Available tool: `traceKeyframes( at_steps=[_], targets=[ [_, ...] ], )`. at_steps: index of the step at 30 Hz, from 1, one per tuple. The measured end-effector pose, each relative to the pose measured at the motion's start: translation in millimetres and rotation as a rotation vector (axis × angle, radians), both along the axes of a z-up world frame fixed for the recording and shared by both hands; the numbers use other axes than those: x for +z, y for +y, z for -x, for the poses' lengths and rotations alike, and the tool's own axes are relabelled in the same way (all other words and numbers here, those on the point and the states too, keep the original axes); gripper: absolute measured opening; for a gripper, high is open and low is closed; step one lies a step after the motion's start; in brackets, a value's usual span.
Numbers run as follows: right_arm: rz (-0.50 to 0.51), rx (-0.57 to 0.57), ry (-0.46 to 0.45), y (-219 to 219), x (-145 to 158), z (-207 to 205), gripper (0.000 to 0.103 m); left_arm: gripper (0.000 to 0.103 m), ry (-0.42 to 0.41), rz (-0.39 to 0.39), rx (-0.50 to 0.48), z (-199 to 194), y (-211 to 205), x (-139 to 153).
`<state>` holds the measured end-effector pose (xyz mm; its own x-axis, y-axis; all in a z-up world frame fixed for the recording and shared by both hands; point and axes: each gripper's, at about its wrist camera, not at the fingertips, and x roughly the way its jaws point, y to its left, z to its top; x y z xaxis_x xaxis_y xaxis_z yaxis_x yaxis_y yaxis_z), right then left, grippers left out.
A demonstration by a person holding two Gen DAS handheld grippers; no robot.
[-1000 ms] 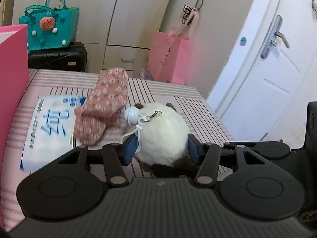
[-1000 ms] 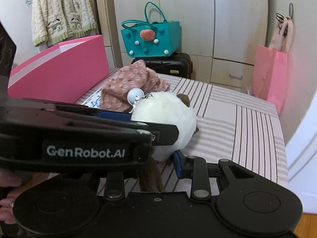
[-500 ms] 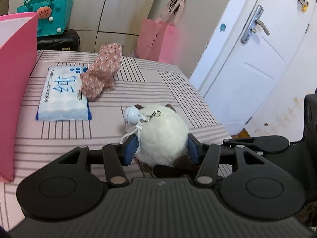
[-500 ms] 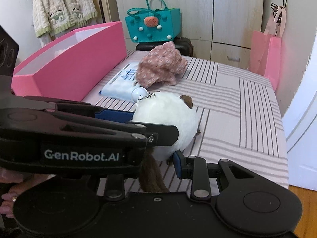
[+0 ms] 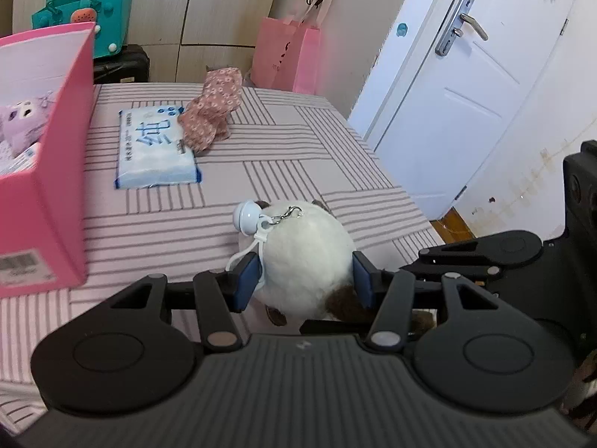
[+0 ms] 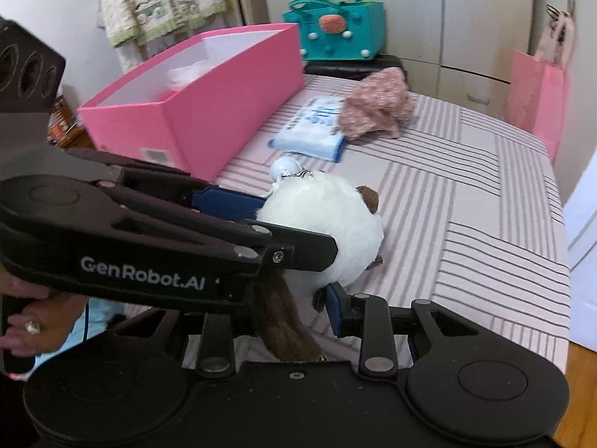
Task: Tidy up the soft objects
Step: 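Lift the plush cat with the left gripper and carry it over the box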
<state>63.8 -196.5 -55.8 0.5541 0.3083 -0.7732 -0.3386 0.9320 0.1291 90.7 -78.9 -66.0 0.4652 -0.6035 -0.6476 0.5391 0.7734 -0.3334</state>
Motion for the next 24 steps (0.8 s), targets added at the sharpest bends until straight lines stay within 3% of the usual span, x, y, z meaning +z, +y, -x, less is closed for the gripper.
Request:
traceKeyframes(
  at_steps=[10,20,24],
  targets=[
    [0.043,0.121,-0.018,45.1,28.1,26.7,0.036,0.052,0.013,0.011,0.006,26.0,52.0,25.8],
    [0.016,0.263,0.003,91.4,57.9,38.7,0.036,0.052,0.045,-0.015,0.03,41.9,107.3,58.9],
    [0.033,0.317,-0.053,110.9,74.6,40.8,0.036,0.052,-0.001,-0.025,0.051,46.5,124.9,79.3]
  ],
)
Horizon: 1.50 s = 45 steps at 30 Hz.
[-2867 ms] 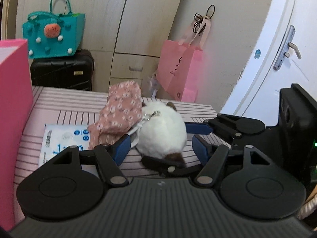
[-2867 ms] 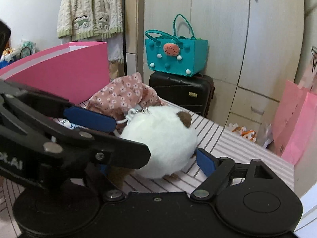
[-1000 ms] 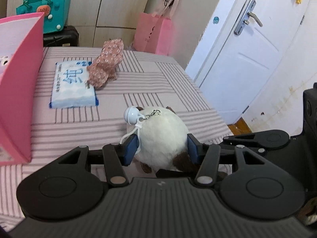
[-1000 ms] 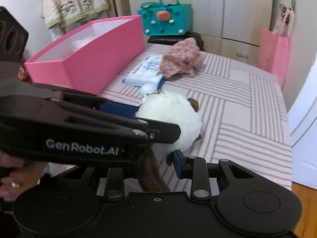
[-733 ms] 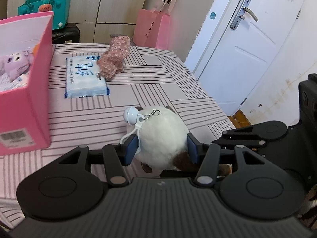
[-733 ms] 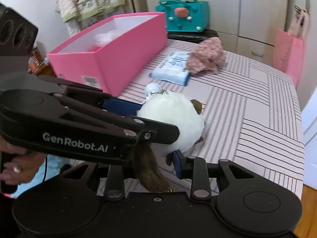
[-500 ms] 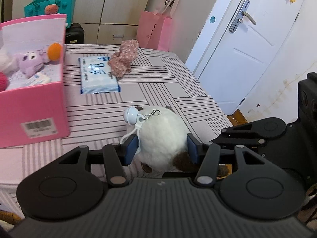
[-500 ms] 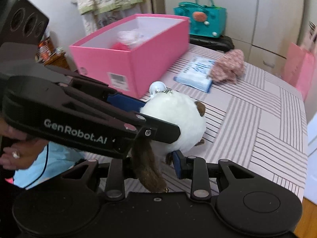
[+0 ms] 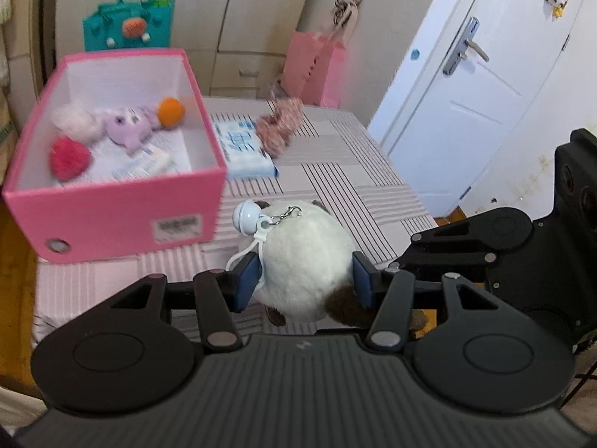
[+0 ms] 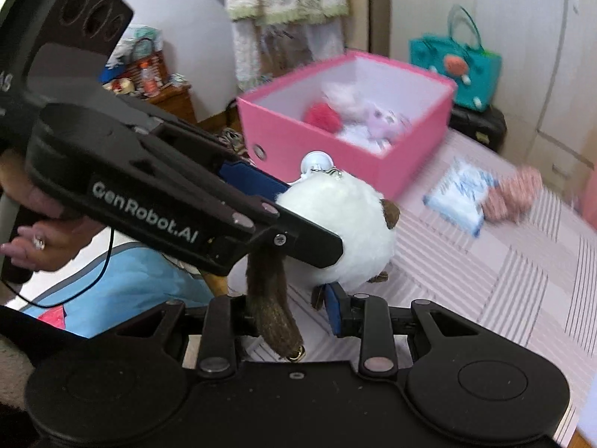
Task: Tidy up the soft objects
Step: 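Lift the plush cat with the left gripper and carry it over the box, then open the left gripper to drop the plush cat into the box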
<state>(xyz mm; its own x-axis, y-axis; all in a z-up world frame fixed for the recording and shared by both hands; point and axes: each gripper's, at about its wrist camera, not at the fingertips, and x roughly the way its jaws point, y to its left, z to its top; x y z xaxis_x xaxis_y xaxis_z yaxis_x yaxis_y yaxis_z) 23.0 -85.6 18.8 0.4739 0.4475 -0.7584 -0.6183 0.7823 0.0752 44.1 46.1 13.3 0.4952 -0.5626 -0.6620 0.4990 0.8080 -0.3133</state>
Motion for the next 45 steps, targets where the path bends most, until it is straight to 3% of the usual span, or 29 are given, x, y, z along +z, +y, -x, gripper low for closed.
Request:
traceKeyframes(
  at_steps=[9,17,23,32,39,41,43,45],
  targets=[
    [-0.035,0.052,-0.14,29.3,36.2,-16.7,0.036,0.052,-0.153,0.028,0.065,-7.4,39.6,38.9],
    [-0.108,0.048,-0.216,51.1,55.3,-66.7,0.037,0.052,-0.268,0.092,0.162,-46.1,70.3,55.5],
    [-0.143,0.021,-0.253,60.0,49.7,-118.9,0.037,0.052,-0.252,0.158,0.232,-100.7,83.4,47.0],
    [-0.148,0.01,-0.127,71.6,4.4,-204.5,0.037,0.052,-0.175,0.097,0.317,-172.0,89.3,-1.6],
    [-0.131,0.017,-0.044,80.9,-27.1,-232.2,0.037,0.051,-0.115,0.06,0.34,-192.5,100.4,-29.8],
    [-0.106,0.009,-0.05,84.3,-30.1,-234.4,0.04,0.054,-0.125,0.026,0.348,-194.3,99.4,-31.3],
    [-0.075,-0.008,-0.059,84.8,-30.9,-234.8,0.057,0.054,-0.145,-0.003,0.361,-191.3,98.9,-29.5],
    [-0.064,-0.009,-0.071,83.6,-31.4,-232.9,0.062,0.056,-0.168,-0.013,0.36,-186.7,98.5,-26.2]
  ],
)
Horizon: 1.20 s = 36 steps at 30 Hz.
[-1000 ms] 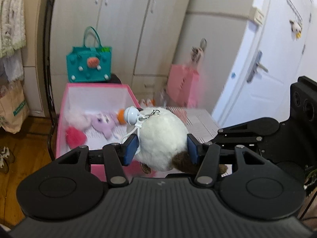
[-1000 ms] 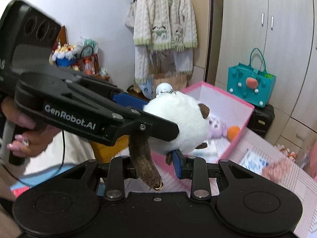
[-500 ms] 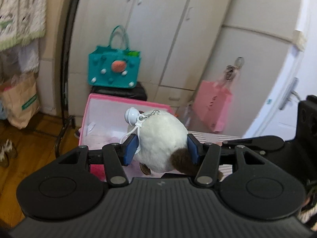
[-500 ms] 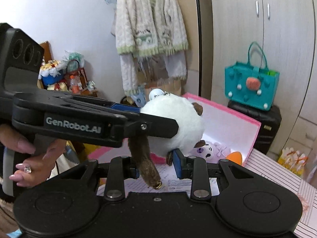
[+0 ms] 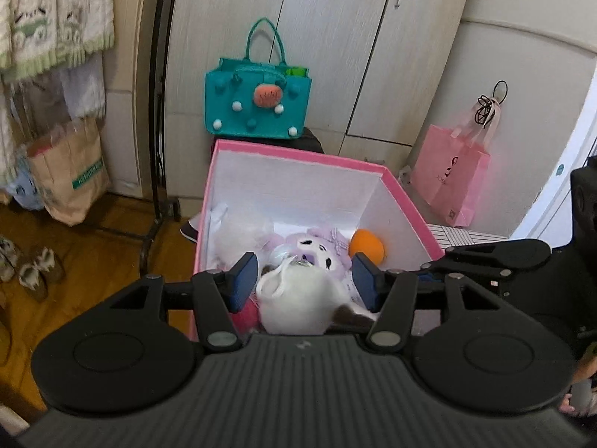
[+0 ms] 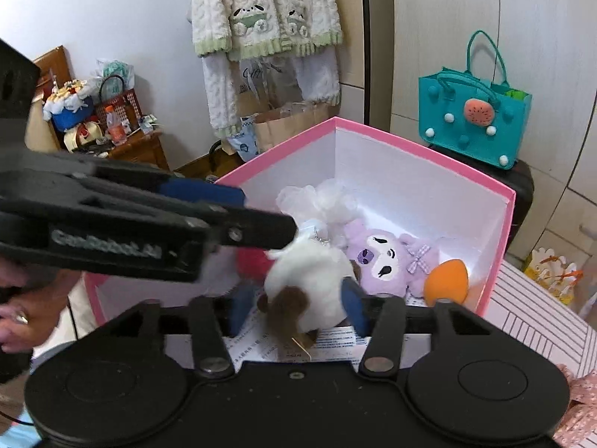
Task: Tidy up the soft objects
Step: 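Open the left gripper to drop the plush cat into the box, then move the left gripper toward the pink floral cloth on the table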
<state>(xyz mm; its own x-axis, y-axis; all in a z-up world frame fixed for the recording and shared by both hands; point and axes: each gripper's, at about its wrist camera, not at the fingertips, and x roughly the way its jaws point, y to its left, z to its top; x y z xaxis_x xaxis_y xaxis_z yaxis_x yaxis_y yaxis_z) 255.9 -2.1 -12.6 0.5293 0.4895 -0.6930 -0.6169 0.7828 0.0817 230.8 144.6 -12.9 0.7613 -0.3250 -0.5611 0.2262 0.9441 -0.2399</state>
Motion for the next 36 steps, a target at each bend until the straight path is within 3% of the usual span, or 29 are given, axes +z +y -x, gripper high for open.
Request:
traceKeyframes(
  at_steps=[15,18,27,30,36],
  targets=[
    [-0.091,-0.014,-0.018,-52.8,40.7,65.9,0.063,0.063,-0.081,-0.069,-0.08,70.9,-13.4,44.9],
    [-0.097,-0.026,-0.028,-65.2,51.6,84.2,0.063,0.064,-0.069,-0.07,-0.14,93.6,-16.3,57.6],
    [-0.064,-0.055,-0.068,-91.9,73.9,144.3,0.063,0.064,-0.037,-0.098,-0.291,153.6,-35.2,79.9],
    [-0.044,-0.063,-0.097,-101.2,77.9,164.0,0.063,0.073,-0.023,-0.108,-0.315,169.2,-43.0,82.5],
    [0.001,-0.101,-0.101,-123.7,75.4,192.4,0.063,0.074,-0.017,-0.172,-0.365,187.9,-61.9,87.5]
  ],
)
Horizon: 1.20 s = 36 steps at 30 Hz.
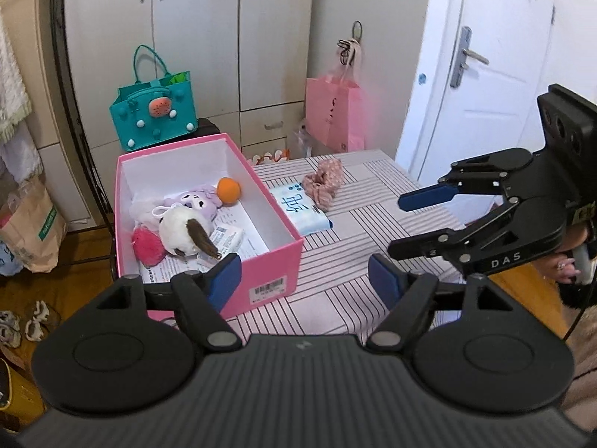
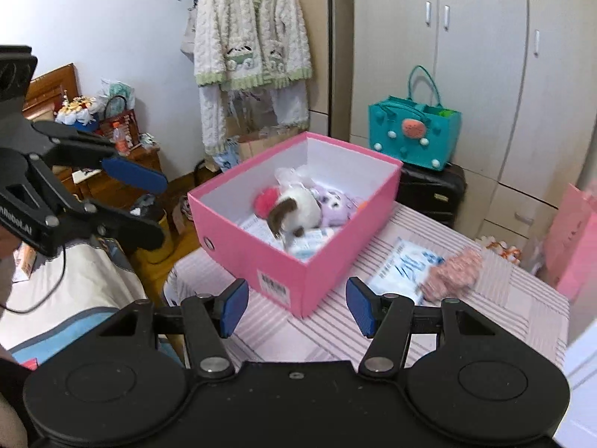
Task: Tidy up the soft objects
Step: 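Move the left gripper toward the pink floral cloth on the table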
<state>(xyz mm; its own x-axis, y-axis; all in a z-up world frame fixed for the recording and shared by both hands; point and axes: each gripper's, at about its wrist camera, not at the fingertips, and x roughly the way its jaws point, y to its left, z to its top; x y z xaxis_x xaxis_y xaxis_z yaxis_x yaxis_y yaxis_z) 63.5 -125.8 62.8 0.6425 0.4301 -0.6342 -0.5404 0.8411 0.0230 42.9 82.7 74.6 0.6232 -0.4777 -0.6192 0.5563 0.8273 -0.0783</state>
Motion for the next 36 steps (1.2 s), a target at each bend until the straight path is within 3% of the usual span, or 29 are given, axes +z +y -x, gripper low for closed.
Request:
traceKeyframes(
  at_steps=[9,15,25,36],
  targets=[
    [-0.02,-0.013,-0.044,-40.1,-13.1,26.0,0.066,0.074,-0.01,-0.004,-0.172,17.4,-47.7,-5.9],
    [-0.016,-0.067,-0.053,-64.8,-32.0,29.9,0.067,0.074,-0.004,-0.021,-0.25,6.4,-89.9,-16.2],
    [-0.036,-0.136,-0.083,-103.4,-65.4,-7.4,0.069,0.071,0.001,0.011,-0.208,-46.9,-134.8,-42.2],
    [-0.067,-0.151,-0.14,-108.2,-93.8,-61.9,0.073,0.069,-0.033,0.042,-0.112,-88.6,-170.6,-71.9]
  ],
)
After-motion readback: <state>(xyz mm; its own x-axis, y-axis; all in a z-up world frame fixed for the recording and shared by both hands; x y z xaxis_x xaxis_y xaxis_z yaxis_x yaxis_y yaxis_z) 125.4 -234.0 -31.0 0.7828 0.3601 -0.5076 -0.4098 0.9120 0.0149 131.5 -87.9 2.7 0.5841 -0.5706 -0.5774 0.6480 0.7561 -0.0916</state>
